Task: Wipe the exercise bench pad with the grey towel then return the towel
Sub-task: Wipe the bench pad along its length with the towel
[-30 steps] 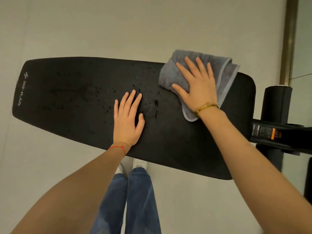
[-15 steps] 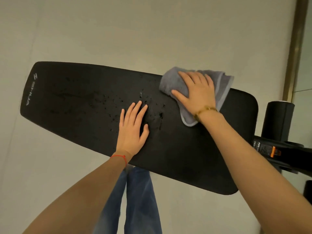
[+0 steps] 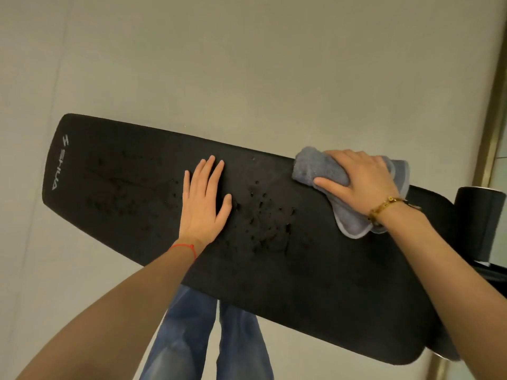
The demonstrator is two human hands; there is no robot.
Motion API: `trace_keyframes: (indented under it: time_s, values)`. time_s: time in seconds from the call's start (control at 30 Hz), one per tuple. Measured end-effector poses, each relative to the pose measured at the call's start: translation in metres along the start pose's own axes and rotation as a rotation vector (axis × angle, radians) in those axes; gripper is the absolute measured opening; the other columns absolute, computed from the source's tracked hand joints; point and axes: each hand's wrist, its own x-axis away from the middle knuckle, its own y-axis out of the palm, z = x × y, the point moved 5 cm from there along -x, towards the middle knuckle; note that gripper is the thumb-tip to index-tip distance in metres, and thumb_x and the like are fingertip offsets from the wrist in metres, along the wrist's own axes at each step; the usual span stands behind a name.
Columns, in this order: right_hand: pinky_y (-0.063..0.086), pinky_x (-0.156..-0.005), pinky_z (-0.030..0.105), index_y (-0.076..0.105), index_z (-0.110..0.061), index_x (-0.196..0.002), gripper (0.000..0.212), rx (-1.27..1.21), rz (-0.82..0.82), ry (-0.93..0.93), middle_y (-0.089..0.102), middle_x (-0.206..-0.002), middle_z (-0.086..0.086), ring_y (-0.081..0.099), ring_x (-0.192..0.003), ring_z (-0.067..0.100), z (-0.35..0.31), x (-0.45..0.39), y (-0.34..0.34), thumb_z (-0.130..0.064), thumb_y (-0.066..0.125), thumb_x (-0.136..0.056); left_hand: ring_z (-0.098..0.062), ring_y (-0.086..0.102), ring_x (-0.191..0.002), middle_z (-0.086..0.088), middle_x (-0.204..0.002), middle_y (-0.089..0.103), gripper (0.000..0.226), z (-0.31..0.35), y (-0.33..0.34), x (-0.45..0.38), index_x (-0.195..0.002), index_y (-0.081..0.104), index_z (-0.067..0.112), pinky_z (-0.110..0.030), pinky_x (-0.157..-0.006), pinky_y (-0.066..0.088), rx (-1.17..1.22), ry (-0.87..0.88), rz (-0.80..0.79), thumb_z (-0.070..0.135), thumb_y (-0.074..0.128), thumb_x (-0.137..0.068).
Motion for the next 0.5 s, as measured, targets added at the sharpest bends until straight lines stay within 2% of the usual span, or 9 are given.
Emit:
trace_keyframes:
  time_s: [0.1,0.2,0.27,0.37,0.5]
  values:
    - [0.038,-0.089,0.042,0.045,-0.032,-0.132,0.066,-0.048,-0.066,-0.043,0.061,-0.120,0.000,0.056,-0.108,0.029,-0.054,-0.054,0.020,-0.074,0.036,-0.083,-0.021,0.009,-0.152,-0.004,-0.162,0.018,0.063,-0.003,0.002,-0.002,-0.153,0.024,0.014,-0.052,-0.122,0.006,0.022,0.018,0.012,0.034,0.042,-0.097]
    - [0.036,-0.094,0.043,0.042,-0.030,-0.136,0.062,-0.082,-0.216,-0.122,0.059,-0.126,0.002,0.053,-0.115,0.029,-0.128,-0.119,0.057,-0.066,0.046,-0.086,-0.025,0.016,-0.151,-0.009,-0.159,0.026,0.061,-0.007,0.007,-0.002,-0.150,0.032,0.009,-0.055,-0.121,0.010,0.031,0.028,0.028,0.034,0.042,-0.096]
    - [0.037,-0.096,0.044,0.041,-0.030,-0.138,0.063,-0.138,-0.270,-0.139,0.058,-0.128,0.003,0.052,-0.117,0.028,-0.148,-0.139,0.065,-0.064,0.048,-0.086,-0.026,0.019,-0.150,-0.011,-0.156,0.030,0.061,-0.010,0.010,-0.004,-0.149,0.035,0.008,-0.056,-0.120,0.011,0.038,0.010,0.024,0.037,0.041,-0.095]
    - [0.043,-0.094,0.046,0.044,-0.031,-0.136,0.063,-0.227,-0.212,-0.112,0.061,-0.124,0.001,0.056,-0.112,0.027,-0.106,-0.106,0.051,-0.066,0.048,-0.084,-0.024,0.016,-0.151,-0.008,-0.159,0.027,0.062,-0.009,0.008,-0.005,-0.150,0.034,0.009,-0.055,-0.121,0.008,0.058,0.020,0.015,0.037,0.041,-0.094]
    - [0.044,-0.089,0.041,0.047,-0.031,-0.134,0.065,-0.178,-0.073,-0.041,0.063,-0.121,-0.005,0.059,-0.107,0.024,-0.032,-0.029,0.010,-0.071,0.040,-0.083,-0.023,0.012,-0.152,-0.004,-0.161,0.021,0.066,-0.008,0.005,-0.007,-0.152,0.029,0.013,-0.056,-0.121,0.008,0.055,0.001,-0.023,0.037,0.041,-0.092]
